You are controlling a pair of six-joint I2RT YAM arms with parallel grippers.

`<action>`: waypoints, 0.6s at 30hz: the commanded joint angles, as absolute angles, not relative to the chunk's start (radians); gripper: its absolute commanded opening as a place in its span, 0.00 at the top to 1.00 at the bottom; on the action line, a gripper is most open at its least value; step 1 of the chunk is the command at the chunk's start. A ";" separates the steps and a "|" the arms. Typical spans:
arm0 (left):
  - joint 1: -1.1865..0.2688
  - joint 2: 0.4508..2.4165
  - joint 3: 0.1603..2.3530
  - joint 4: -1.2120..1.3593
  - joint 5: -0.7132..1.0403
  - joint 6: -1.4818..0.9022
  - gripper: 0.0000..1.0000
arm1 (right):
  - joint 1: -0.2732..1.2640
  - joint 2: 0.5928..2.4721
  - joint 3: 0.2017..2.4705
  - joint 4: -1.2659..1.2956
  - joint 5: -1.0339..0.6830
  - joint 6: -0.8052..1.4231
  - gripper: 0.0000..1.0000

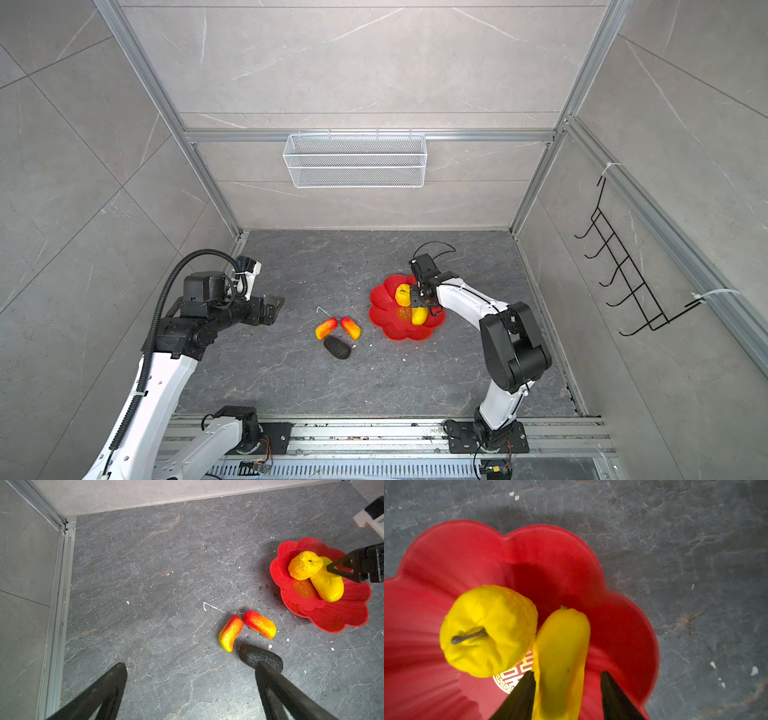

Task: Place and organize the fake fruits in the fruit bowl
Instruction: 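Lower the yellow mango into the red bowl beside the pear and release, then reach the right gripper to the dark eggplant and grasp it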

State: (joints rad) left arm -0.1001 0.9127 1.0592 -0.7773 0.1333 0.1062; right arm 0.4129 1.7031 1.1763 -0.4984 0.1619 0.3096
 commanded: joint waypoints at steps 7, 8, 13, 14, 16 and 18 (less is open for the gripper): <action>-0.094 0.906 1.058 -0.750 0.123 0.124 0.00 | 0.600 1.494 1.407 -0.627 0.161 0.102 0.00; -0.094 0.904 1.058 -0.749 0.123 0.123 0.00 | 0.630 1.511 1.436 -0.631 0.128 0.079 0.00; -0.094 0.900 1.049 -0.739 0.124 0.119 0.00 | 0.735 1.646 1.479 -0.582 0.002 0.025 0.00; -0.094 0.906 1.052 -0.740 0.119 0.119 0.00 | 0.757 1.671 1.479 -0.565 -0.023 0.025 0.00; -0.092 0.915 1.058 -0.751 0.105 0.120 0.00 | 0.807 1.719 1.475 -0.544 -0.064 0.014 0.00; -0.091 0.914 1.059 -0.753 0.098 0.117 0.00 | 0.865 1.754 1.471 -0.528 -0.059 0.013 0.00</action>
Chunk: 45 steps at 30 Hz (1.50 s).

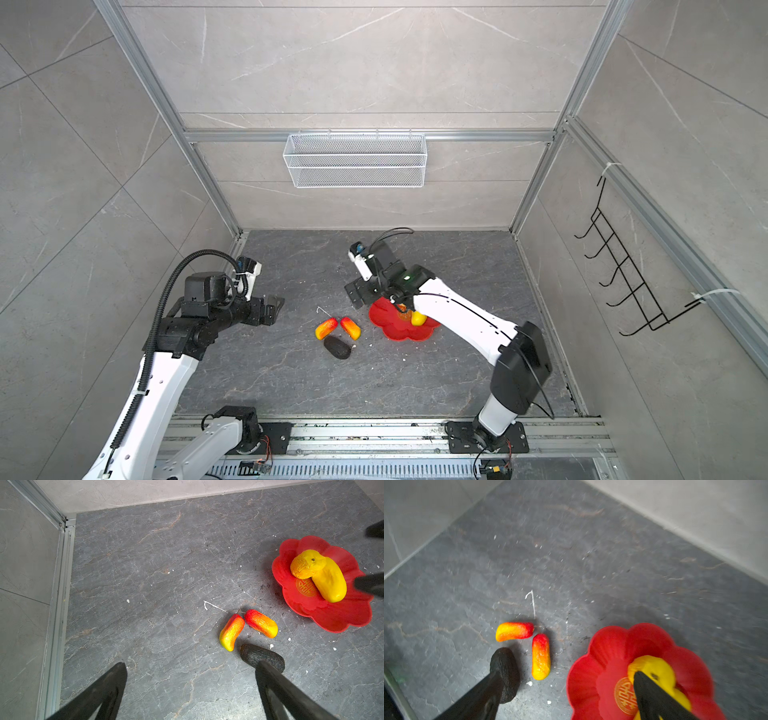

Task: Place and organize the fake fruits in the fruit bowl
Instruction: 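Reach the right gripper to the dark eggplant and grasp it, then place the dark eggplant into the red bowl and open the right gripper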

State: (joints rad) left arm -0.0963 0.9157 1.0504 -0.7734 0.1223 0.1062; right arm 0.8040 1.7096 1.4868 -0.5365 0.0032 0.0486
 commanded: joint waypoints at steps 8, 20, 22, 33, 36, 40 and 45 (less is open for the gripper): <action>-0.091 0.897 1.052 -0.741 0.098 0.102 0.00 | 1.020 1.865 1.448 -0.480 -0.046 0.062 0.00; -0.091 0.904 1.054 -0.748 0.093 0.099 0.00 | 1.043 1.991 1.391 -0.421 -0.034 0.098 0.09; -0.091 0.907 1.057 -0.750 0.092 0.098 0.00 | 1.043 2.000 1.388 -0.412 -0.029 0.102 0.12; -0.090 0.915 1.055 -0.752 0.078 0.096 0.00 | 1.042 2.030 1.398 -0.427 -0.006 0.088 0.46; -0.090 0.916 1.055 -0.751 0.075 0.096 0.00 | 1.043 2.012 1.408 -0.444 0.005 0.071 0.57; -0.089 0.920 1.056 -0.751 0.072 0.096 0.00 | 1.042 1.950 1.413 -0.468 0.026 0.040 0.64; -0.086 0.938 1.064 -0.751 0.074 0.100 0.00 | 1.034 1.840 1.389 -0.479 0.083 0.018 0.67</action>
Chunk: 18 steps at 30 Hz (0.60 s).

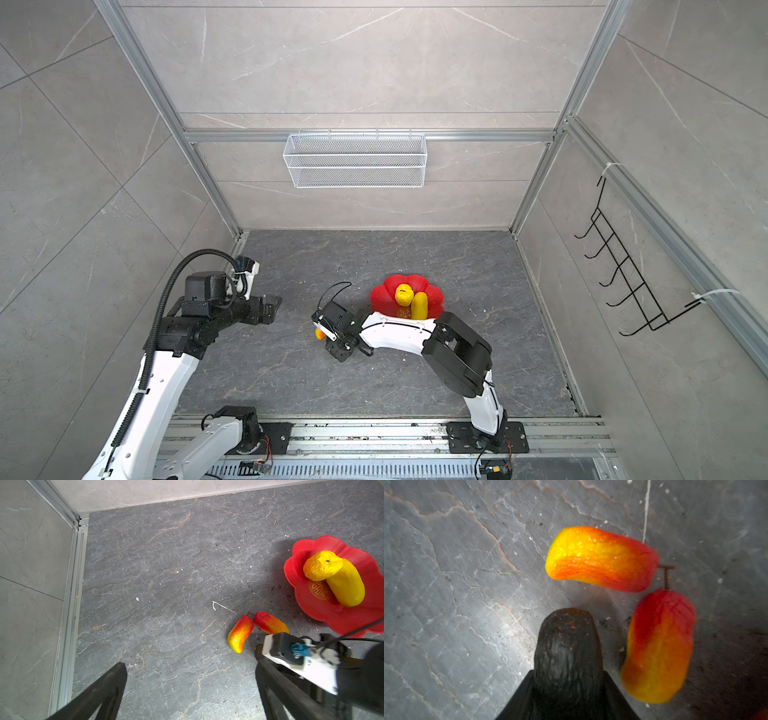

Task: Place and organize the fake fruits in the fruit bowl
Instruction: 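Place the dark eggplant into the red bowl and open the right gripper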

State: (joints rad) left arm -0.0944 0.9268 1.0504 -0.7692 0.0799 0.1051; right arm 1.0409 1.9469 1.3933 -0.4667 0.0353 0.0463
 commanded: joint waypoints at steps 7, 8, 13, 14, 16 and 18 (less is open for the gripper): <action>-0.086 0.930 1.057 -0.752 0.083 0.103 0.00 | 0.890 1.694 1.299 -0.456 0.141 0.047 0.68; -0.085 0.928 1.058 -0.752 0.081 0.104 0.00 | 0.863 1.684 1.289 -0.462 0.153 0.057 0.68; -0.085 0.910 1.053 -0.747 0.085 0.105 0.00 | 0.742 1.651 1.232 -0.471 0.187 0.116 0.68; -0.085 0.909 1.053 -0.747 0.086 0.103 0.00 | 0.732 1.651 1.226 -0.472 0.191 0.121 0.68; -0.085 0.908 1.054 -0.748 0.089 0.103 0.00 | 0.717 1.651 1.214 -0.472 0.198 0.132 0.68; -0.085 0.910 1.054 -0.750 0.092 0.103 0.00 | 0.707 1.660 1.199 -0.465 0.201 0.138 0.68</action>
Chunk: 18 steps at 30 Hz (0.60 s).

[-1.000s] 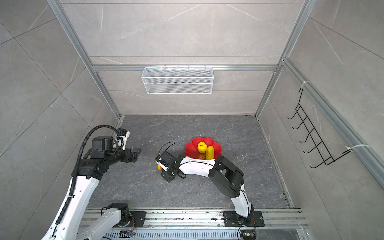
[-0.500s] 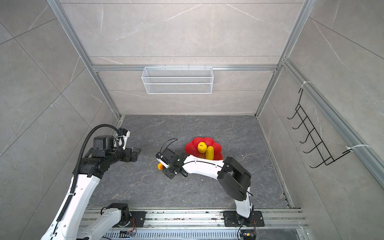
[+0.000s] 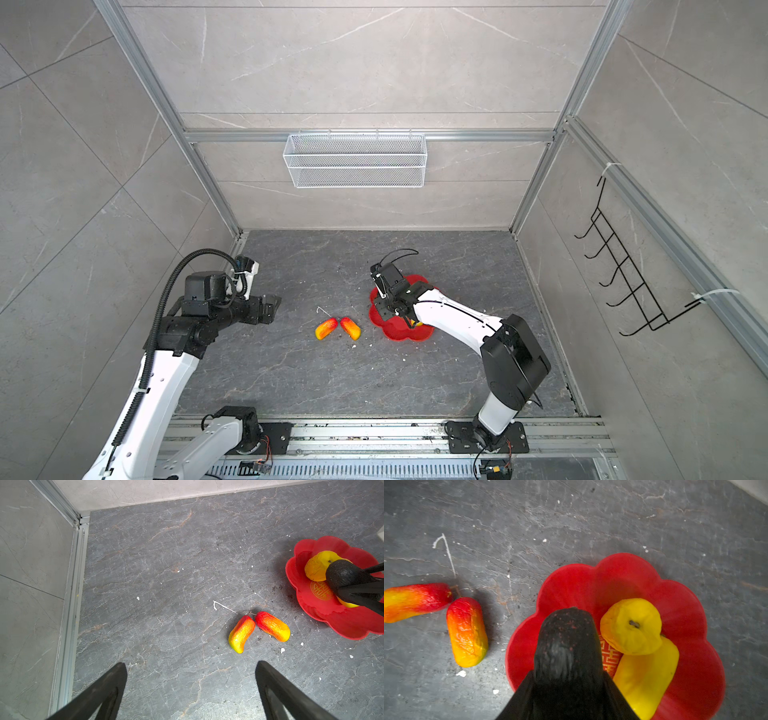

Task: Place and organize the fake fruits in the fruit bowl
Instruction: 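Place the dark eggplant into the red bowl and open the right gripper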

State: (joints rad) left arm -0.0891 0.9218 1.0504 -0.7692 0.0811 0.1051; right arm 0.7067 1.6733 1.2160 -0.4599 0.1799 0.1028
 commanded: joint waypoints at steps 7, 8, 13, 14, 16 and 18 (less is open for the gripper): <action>-0.085 0.909 1.054 -0.750 0.096 0.103 0.00 | 0.672 1.713 1.173 -0.436 0.190 0.162 0.68; -0.084 0.908 1.056 -0.751 0.095 0.103 0.00 | 0.668 1.718 1.170 -0.433 0.190 0.167 0.68; -0.085 0.892 1.051 -0.748 0.107 0.099 0.00 | 0.657 1.734 1.140 -0.418 0.189 0.203 0.69; -0.084 0.889 1.050 -0.746 0.111 0.101 0.00 | 0.654 1.739 1.137 -0.423 0.194 0.213 0.69; -0.084 0.889 1.050 -0.745 0.112 0.100 0.00 | 0.650 1.746 1.125 -0.424 0.201 0.232 0.69; -0.084 0.892 1.050 -0.746 0.113 0.101 0.00 | 0.649 1.749 1.116 -0.421 0.205 0.244 0.69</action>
State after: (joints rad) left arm -0.0891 0.9035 1.0504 -0.7689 0.0895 0.1051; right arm 0.6540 1.7363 1.1324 -0.4324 0.1871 0.1989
